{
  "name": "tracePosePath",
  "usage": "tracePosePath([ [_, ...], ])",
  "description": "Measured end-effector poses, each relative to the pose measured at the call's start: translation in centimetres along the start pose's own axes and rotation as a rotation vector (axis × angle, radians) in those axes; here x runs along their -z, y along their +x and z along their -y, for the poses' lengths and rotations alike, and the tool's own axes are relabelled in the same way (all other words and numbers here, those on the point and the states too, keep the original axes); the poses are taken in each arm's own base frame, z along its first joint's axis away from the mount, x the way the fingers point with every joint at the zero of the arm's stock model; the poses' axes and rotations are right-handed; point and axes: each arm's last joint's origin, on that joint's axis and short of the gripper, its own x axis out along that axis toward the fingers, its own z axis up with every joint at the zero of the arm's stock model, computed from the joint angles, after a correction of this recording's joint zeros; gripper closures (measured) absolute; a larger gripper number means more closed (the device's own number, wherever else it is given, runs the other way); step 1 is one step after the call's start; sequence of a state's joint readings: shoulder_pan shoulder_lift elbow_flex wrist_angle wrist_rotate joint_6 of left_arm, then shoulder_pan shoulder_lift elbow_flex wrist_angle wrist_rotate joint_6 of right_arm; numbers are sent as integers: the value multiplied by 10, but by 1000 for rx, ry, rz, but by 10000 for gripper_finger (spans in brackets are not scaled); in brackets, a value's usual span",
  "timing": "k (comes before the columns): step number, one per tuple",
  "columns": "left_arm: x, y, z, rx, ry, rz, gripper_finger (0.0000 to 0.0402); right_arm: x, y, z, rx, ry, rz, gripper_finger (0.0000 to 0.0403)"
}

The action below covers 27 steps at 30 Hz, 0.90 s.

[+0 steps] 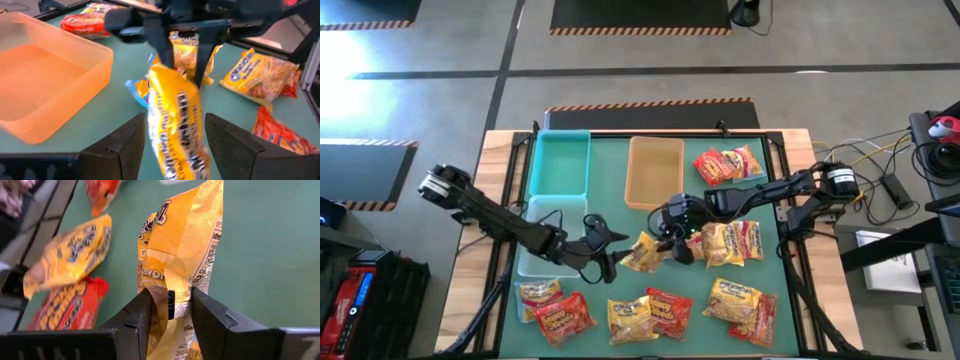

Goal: Sort Maruchan noodles
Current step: Put the yellow noodle pack into the blue bin

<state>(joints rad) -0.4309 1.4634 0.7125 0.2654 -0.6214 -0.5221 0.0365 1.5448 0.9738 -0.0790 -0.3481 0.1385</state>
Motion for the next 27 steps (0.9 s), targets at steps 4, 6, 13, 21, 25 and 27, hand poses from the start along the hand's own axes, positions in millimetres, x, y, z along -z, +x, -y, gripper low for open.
tracePosePath([
  [4, -2, -4, -1, 1, -8, -27, 211, -4, -1, -2, -3, -37, 8, 294],
  [6, -2, -4, -2, 14, -17, -37, 205, -8, -2, -3, 2, -63, 19, 294],
  [13, -2, -4, -2, 18, -29, -39, 167, -20, -5, -5, 23, -133, 48, 294],
  [21, -2, -4, -1, 21, -24, -38, 149, -26, -6, -8, 27, -214, 64, 294],
  [25, -3, -4, -1, 23, -26, -35, 149, -27, -6, -8, 28, -255, 71, 294],
  [27, -3, -4, -1, 23, -26, -35, 149, -29, -7, -8, 29, -275, 76, 294],
])
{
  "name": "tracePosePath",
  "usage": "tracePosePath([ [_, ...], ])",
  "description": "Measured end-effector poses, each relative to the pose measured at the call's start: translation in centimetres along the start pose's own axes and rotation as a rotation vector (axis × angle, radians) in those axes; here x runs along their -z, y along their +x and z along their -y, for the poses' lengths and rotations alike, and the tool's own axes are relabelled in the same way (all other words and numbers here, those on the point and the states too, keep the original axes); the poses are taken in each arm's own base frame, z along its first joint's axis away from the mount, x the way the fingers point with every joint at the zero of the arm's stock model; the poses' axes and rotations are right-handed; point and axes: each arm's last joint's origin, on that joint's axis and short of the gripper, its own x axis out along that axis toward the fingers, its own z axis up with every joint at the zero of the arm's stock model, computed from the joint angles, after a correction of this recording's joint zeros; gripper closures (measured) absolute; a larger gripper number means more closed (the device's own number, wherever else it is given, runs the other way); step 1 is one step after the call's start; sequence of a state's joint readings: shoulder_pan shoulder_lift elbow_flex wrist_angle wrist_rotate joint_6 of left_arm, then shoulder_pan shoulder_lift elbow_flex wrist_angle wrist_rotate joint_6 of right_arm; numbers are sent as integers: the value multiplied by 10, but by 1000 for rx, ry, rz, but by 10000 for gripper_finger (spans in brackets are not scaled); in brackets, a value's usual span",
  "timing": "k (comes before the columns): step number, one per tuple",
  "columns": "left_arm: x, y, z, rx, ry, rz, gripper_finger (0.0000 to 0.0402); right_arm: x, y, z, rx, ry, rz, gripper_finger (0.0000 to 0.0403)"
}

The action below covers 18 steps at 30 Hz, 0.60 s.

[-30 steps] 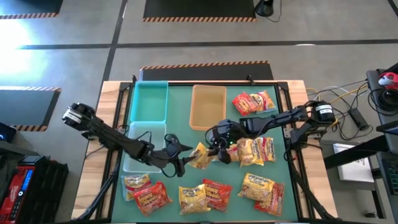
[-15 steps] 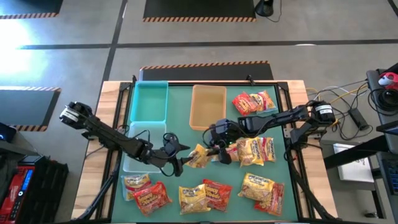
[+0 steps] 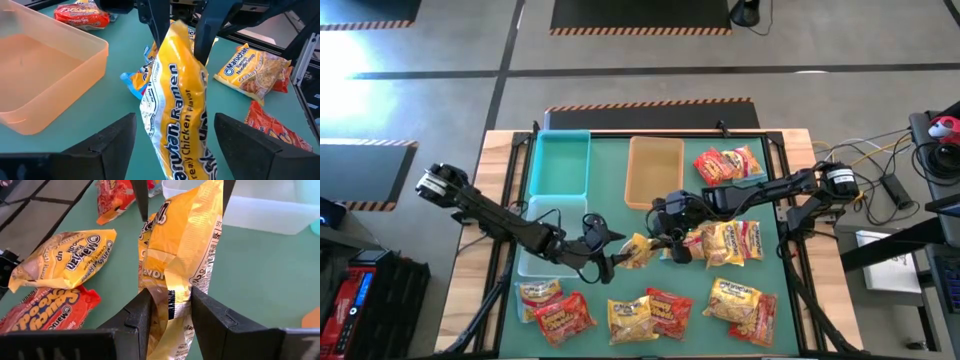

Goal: Sort Maruchan noodles
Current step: Put the yellow noodle pack into the blue bin

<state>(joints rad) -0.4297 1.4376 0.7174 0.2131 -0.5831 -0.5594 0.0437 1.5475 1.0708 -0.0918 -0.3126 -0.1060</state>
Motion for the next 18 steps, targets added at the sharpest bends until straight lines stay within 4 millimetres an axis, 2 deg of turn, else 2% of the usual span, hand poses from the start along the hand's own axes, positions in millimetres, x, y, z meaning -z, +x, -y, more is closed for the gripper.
tracePosePath([
  [11, -2, 3, -1, 33, -15, -13, 152, -20, -5, 2, 59, -136, 48, 294],
  [18, -2, 3, -2, 33, -12, -14, 195, -18, -4, 1, 56, -131, 43, 294],
])
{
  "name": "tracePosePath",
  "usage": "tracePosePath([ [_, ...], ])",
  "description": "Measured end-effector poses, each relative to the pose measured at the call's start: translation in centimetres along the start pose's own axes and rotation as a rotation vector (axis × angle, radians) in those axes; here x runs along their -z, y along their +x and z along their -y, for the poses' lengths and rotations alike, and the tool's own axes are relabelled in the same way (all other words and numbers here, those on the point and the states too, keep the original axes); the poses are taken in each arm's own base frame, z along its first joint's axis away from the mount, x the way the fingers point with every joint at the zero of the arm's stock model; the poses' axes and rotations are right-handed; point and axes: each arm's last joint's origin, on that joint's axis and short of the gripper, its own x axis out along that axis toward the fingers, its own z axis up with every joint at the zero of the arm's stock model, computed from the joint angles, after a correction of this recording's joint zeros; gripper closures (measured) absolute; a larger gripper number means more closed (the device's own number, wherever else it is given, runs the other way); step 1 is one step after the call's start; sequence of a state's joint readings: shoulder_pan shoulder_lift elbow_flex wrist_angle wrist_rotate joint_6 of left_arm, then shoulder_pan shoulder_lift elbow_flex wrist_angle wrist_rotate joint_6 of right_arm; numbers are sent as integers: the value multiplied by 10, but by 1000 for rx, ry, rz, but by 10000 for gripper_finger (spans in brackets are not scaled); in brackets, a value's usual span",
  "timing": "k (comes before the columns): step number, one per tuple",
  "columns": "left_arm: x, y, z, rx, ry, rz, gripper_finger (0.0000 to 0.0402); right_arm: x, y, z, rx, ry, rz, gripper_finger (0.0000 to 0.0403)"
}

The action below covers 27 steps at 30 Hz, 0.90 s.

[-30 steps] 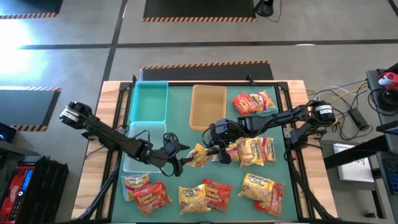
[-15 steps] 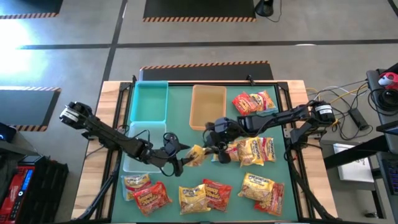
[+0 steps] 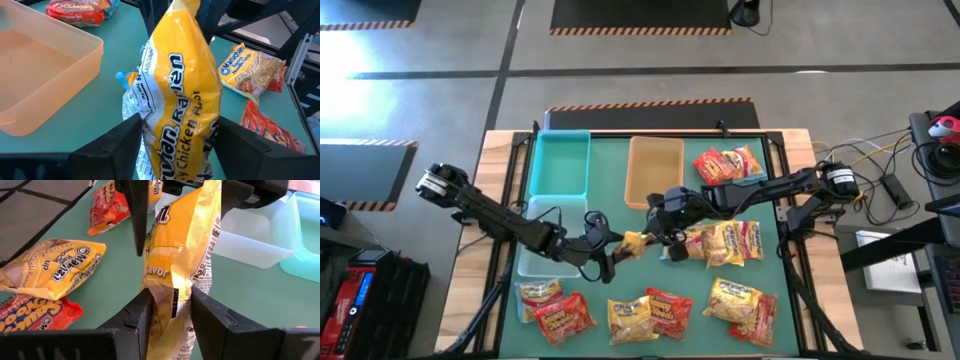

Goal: Sort Maruchan noodles
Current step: Put the yellow noodle pack into the blue bin

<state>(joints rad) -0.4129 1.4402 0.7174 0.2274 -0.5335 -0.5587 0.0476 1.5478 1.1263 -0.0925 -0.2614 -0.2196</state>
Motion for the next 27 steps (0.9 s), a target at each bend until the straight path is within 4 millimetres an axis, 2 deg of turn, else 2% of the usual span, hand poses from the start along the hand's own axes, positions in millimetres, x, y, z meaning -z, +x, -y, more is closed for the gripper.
tracePosePath([
  [10, 0, 0, 0, -1, 3, -6, 314, -1, 1, -6, -10, 21, -4, 293],
  [18, 1, 0, 0, 3, -16, -11, 391, -2, -7, -8, -26, 35, -57, 262],
  [27, -1, 2, -2, 5, -83, -11, 401, -16, -32, -6, -5, 86, -287, 257],
])
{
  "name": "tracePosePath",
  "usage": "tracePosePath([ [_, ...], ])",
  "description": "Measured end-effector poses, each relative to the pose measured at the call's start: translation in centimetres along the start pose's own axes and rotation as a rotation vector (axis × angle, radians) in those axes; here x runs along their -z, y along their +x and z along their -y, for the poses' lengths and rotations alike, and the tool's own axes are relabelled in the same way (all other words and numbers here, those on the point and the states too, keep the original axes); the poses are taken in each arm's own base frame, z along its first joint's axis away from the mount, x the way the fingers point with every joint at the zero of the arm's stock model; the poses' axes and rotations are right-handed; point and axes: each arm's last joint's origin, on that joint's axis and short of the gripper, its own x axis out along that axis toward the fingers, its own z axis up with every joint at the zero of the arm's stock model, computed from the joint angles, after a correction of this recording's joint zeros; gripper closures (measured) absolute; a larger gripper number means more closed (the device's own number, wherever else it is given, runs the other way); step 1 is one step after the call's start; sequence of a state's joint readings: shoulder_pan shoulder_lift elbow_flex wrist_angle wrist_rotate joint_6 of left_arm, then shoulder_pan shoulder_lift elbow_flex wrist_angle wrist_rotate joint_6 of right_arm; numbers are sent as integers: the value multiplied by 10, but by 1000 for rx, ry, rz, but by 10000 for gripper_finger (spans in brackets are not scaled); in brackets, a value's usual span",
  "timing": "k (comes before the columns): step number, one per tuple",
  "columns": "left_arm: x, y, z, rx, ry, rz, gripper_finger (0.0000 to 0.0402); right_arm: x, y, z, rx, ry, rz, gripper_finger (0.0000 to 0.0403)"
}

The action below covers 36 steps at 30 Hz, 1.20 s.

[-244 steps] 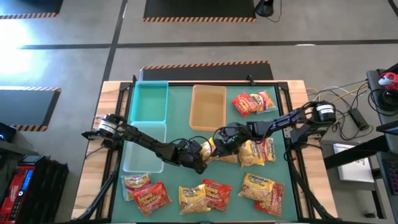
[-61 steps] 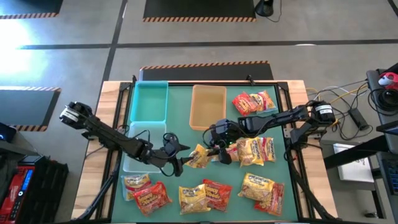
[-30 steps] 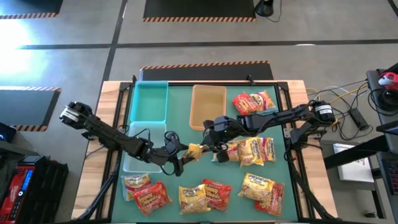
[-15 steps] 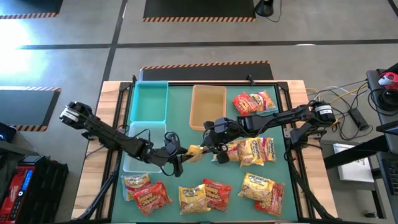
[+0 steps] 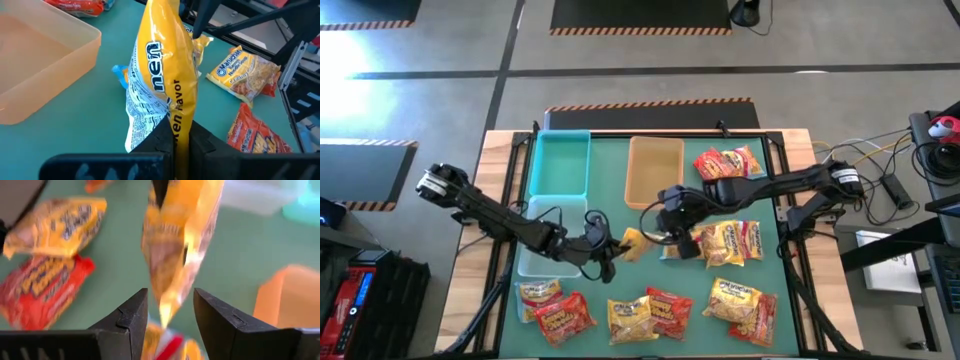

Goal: Sort Maruchan noodles
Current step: Put the yellow noodle pack into the blue bin

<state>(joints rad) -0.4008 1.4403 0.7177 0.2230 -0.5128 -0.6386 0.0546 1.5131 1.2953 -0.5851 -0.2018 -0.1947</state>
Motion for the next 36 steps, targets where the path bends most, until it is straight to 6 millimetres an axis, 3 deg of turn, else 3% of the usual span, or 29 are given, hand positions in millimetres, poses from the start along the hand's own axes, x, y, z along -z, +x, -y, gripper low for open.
tracePosePath([
  [7, -13, 2, -11, -33, -42, 35, 401, 3, -12, -2, -4, 41, -136, 257],
  [14, -41, -9, -40, -138, -72, 64, 402, 15, -19, 1, -12, 84, -236, 257],
  [27, -84, -62, -112, -429, 2, 55, 401, 26, -56, 29, 67, 122, -177, 266],
  [36, -97, -96, -159, -656, 75, 21, 401, 33, -58, 48, 97, 116, -186, 266],
])
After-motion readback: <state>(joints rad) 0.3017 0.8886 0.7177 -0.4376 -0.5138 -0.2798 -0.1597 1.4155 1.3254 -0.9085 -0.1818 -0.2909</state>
